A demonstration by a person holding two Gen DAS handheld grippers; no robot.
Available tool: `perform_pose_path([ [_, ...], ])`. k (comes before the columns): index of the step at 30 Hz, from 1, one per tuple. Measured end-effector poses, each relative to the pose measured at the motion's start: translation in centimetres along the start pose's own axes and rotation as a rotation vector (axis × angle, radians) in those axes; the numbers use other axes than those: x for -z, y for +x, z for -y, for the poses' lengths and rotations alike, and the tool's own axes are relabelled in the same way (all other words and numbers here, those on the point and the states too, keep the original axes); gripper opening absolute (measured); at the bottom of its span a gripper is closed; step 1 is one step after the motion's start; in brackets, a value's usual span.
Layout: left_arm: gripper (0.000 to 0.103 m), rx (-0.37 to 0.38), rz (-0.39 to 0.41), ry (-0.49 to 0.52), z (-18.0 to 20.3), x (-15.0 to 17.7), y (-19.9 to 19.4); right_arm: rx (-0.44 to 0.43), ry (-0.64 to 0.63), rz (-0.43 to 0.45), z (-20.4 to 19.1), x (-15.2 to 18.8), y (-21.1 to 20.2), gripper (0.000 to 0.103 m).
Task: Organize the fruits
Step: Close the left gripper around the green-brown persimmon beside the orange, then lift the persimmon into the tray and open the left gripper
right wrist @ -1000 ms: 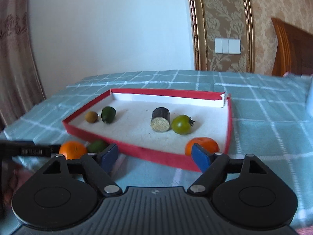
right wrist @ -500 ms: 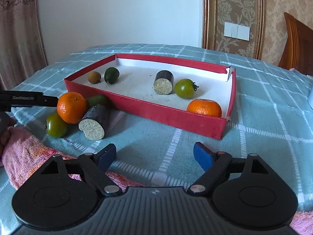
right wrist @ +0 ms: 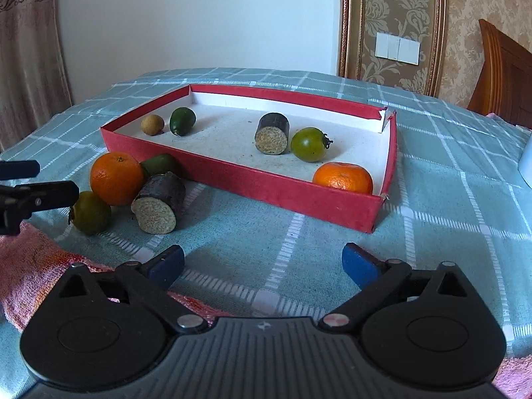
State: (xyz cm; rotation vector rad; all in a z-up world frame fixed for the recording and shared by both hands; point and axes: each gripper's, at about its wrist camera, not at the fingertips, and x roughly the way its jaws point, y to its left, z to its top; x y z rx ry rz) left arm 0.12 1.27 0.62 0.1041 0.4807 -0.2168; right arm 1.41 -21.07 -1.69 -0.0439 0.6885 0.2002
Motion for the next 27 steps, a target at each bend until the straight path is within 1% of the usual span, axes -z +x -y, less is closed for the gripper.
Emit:
perform_pose_path([
  [3,0.103,0.030,-0.029,0.026,0.6,0.1,0.4,0.001,-0.001,0.000,0.0,0.0,0.0,0.102],
  [8,0.103,0.049,-0.050,0.067,1.6,0.7,1.2,0.001,-0.002,-0.001,0.0,0.0,0.0,0.102],
  [9,0.101,0.051,-0.055,0.070,1.7,0.8,1.3,0.001,-0.002,-0.001,0.0,0.0,0.0,0.102],
  [12,0.087,0.064,-0.069,0.086,2.0,1.0,1.8,0.001,-0.002,-0.001,0.0,0.0,0.0,0.102],
  [14,0.087,0.065,-0.074,0.085,2.0,1.2,2.0,0.001,-0.002,-0.001,0.0,0.0,0.0,0.102],
  [15,0.084,0.064,-0.074,0.086,2.0,1.3,2.0,0.001,-0.002,-0.001,-0.1,0.0,0.0,0.102],
  [17,0.073,0.069,-0.066,0.087,2.0,1.4,2.0,0.002,-0.002,-0.001,-0.1,0.0,0.0,0.102],
  [19,0.051,0.085,-0.065,0.092,2.1,1.4,2.0,0.001,-0.002,-0.001,-0.1,0.0,0.0,0.102],
  [20,0.044,0.100,-0.064,0.090,2.1,1.4,1.9,0.002,-0.002,-0.001,0.0,0.0,0.0,0.102],
  [21,0.034,0.120,-0.068,0.085,2.2,1.4,2.0,0.002,-0.002,-0.001,-0.1,0.0,0.0,0.102],
  [22,0.031,0.135,-0.072,0.079,2.3,1.3,2.0,0.001,-0.002,-0.001,-0.1,0.0,0.0,0.102],
  [27,0.030,0.105,-0.056,0.102,3.0,1.5,1.7,0.002,-0.002,-0.001,-0.1,0.0,0.0,0.102],
])
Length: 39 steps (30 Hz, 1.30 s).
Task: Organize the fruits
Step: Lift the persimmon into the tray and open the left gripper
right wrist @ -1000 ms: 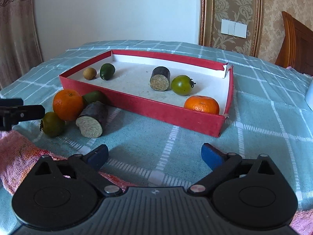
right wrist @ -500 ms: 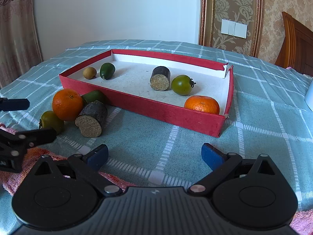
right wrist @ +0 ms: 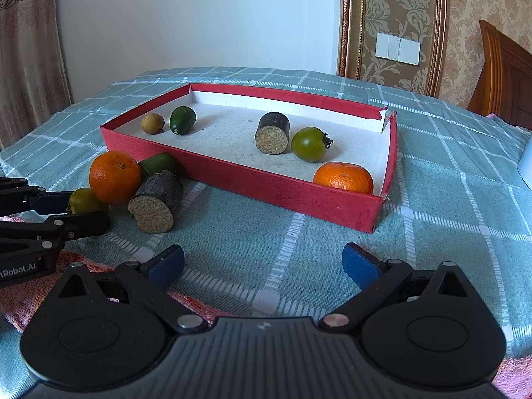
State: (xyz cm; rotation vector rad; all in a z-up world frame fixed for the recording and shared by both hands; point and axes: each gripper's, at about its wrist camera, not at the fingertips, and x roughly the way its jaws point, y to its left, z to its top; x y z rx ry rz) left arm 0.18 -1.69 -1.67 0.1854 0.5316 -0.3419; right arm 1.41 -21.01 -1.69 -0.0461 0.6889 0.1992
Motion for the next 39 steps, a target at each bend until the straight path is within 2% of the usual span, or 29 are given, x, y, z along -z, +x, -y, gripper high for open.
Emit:
perform_pose_path([
  [9,0.030,-0.032,0.049,-0.031,-1.4,-0.6,-2.1,0.000,0.000,0.000,0.0,0.0,0.0,0.102],
  [16,0.030,-0.047,0.066,-0.042,-2.4,-2.0,-2.2,0.000,0.000,0.000,0.0,0.0,0.0,0.102],
  [31,0.030,-0.041,0.060,-0.074,-4.0,-7.2,2.6,0.000,-0.001,0.000,0.0,0.0,0.0,0.103],
  [39,0.030,-0.047,0.030,-0.049,-3.6,-8.1,5.9,0.001,-0.001,0.000,0.0,0.0,0.0,0.103],
])
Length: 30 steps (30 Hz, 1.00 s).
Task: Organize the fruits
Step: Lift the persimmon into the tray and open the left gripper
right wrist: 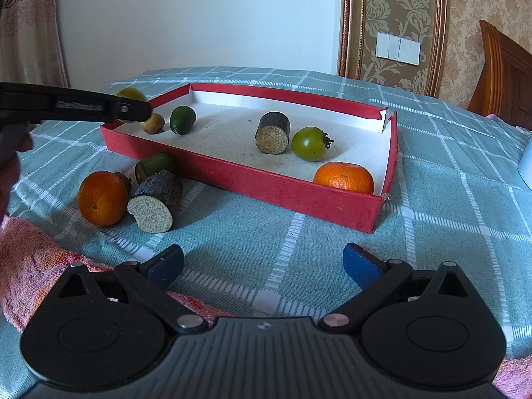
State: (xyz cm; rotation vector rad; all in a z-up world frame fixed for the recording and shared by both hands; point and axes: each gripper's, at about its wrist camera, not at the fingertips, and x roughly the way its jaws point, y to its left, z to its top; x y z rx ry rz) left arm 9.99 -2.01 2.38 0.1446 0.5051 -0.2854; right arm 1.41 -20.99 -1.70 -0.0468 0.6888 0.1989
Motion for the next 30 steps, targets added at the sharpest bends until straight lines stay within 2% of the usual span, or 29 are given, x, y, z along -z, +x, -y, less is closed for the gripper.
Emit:
perform_pose_path([
  [14,0.031,0.000,-0.059,-0.036,-0.9,0.6,2.6,0.000,0.000,0.000,0.0,0.0,0.0,0.103],
  [20,0.031,-0.009,-0.057,-0.056,-1.3,0.8,2.8,0.000,0.000,0.000,0.0,0.0,0.0,0.103],
  [27,0.037,-0.019,-0.054,-0.065,-1.4,0.9,2.8,0.000,0.000,0.000,-0.1,0.0,0.0,0.103],
  [29,0.042,-0.022,-0.053,-0.066,-1.5,0.9,2.7,0.000,0.000,0.000,-0.1,0.0,0.0,0.103],
  [30,0.050,-0.026,-0.051,-0.065,-1.4,0.9,2.6,0.000,0.000,0.000,-0.1,0.0,0.0,0.103],
])
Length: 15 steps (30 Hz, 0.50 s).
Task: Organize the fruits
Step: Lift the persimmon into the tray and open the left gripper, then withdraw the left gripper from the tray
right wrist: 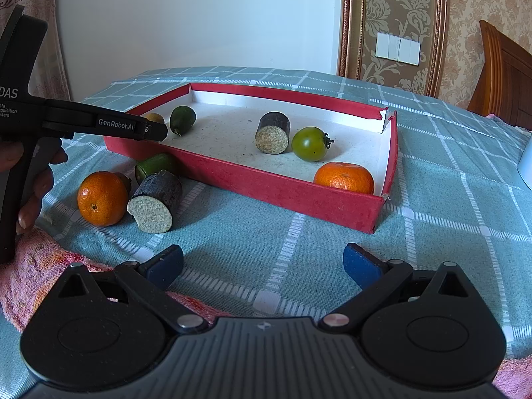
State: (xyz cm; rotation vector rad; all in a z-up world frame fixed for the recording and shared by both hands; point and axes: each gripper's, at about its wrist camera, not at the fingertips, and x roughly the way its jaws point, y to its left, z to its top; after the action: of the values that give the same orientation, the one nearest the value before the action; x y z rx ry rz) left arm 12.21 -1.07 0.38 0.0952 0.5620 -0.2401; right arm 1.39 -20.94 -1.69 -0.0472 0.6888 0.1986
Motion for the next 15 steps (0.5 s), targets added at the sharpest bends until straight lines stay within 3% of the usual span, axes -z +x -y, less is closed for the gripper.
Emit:
perform_pose_path([
  [1,0.058,-0.004,0.004,0.000,0.0,0.0,-0.1,0.000,0.000,0.000,0.0,0.0,0.0,0.103],
  [6,0.074,-0.013,0.026,-0.024,-0.3,0.1,-1.2,0.000,0.000,0.000,0.0,0.0,0.0,0.103],
  [11,0.076,-0.030,0.049,-0.040,-0.8,0.2,-3.0,0.000,0.000,0.000,0.0,0.0,0.0,0.103],
  [15,0.088,-0.044,0.086,-0.072,-1.4,0.9,-5.2,0.000,0.000,0.000,0.0,0.0,0.0,0.103],
])
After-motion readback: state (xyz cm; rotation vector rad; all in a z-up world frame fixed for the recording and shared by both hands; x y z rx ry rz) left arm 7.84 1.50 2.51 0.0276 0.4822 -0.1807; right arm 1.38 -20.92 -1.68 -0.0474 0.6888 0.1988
